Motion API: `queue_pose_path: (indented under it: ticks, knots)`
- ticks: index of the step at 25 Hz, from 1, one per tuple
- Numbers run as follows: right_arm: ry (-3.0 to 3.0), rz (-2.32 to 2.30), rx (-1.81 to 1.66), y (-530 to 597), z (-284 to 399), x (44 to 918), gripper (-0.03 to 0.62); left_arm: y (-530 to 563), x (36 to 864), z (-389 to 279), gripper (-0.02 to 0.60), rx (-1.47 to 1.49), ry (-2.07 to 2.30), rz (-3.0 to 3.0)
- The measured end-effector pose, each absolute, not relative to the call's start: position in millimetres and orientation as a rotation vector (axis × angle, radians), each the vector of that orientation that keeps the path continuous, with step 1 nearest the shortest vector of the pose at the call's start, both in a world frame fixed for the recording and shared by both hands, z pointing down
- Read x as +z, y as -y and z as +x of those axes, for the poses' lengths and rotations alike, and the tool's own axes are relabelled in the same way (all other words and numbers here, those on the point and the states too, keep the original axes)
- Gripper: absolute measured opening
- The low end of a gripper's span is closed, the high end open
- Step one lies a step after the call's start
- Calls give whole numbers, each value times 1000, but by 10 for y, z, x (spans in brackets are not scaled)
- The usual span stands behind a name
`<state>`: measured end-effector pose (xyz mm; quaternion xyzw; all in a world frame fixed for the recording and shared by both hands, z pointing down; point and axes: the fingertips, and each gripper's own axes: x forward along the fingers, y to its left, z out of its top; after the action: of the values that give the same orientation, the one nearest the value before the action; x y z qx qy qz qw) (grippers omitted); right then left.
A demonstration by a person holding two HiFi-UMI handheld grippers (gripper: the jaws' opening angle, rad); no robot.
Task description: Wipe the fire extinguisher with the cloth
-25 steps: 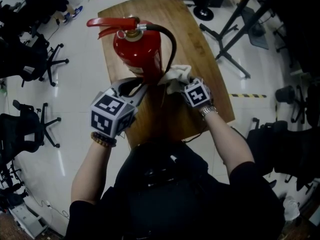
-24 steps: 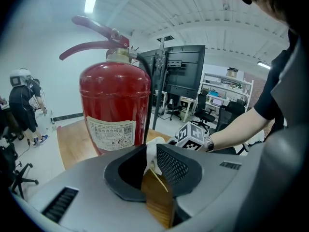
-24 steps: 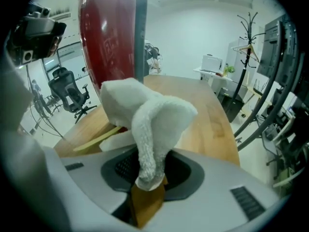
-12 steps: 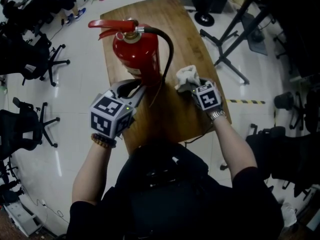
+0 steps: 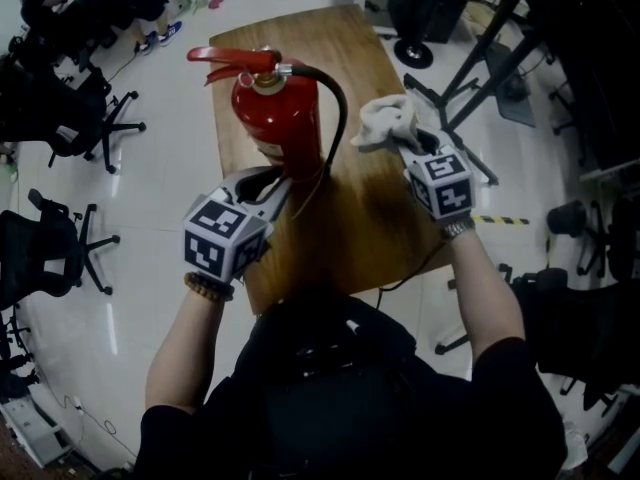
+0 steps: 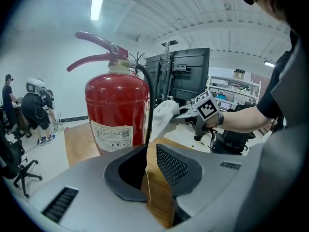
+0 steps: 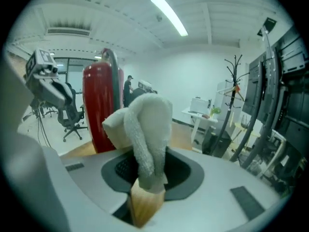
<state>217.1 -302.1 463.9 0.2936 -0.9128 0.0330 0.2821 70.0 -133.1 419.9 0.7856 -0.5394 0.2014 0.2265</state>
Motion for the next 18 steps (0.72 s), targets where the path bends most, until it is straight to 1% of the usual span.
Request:
queue_pose_path:
  ticks: [5,10,14,18]
  knots:
    - [2573,774,8,3079,2019,3884,127,1227,4135,681,49,560,1486,2179]
    - [2691,819,-71,3077,1708,3221,127,1082,4039,517,49,564,1482,2209]
    - [2669,804,-231,2949,1454,2870,127,984,3924,402,49,556,1467,2248]
    - [2622,769,-336,2851,1211,2706,126,914,3878,343,49,550,1434,2288]
